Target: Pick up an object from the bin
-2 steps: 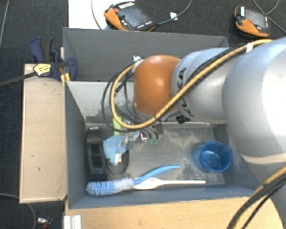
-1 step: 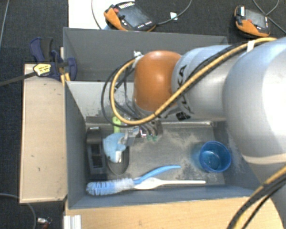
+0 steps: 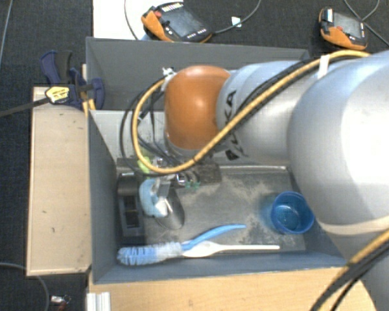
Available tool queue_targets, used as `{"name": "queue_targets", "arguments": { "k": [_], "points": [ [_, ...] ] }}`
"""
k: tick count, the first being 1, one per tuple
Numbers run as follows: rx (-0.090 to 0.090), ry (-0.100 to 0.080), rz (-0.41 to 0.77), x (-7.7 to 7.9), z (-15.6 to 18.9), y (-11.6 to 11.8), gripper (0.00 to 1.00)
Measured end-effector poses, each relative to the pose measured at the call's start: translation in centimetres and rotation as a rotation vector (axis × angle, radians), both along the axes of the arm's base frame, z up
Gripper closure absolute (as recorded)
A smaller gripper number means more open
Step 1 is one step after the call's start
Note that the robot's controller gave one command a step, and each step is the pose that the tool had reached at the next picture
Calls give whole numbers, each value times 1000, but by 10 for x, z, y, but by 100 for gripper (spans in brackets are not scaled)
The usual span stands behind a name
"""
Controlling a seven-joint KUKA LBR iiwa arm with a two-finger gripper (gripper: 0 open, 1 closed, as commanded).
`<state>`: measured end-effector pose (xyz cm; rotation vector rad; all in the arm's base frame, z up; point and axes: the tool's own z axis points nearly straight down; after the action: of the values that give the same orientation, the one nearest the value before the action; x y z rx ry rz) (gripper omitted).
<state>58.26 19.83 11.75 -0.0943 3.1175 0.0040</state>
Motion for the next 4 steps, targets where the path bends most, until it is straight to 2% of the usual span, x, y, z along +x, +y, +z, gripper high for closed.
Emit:
{"name": "queue_targets", "arguments": {
  "k": [1,2,3,4],
  "points": [
    [0,5,-25,-6,-5,-14,100],
    [-1,-3,-24,-3,-6,-6,100],
    [-3,3,-10,-24,-4,-87,100],
    [-2,-5,134,-6,96,-78,100]
  ]
}}
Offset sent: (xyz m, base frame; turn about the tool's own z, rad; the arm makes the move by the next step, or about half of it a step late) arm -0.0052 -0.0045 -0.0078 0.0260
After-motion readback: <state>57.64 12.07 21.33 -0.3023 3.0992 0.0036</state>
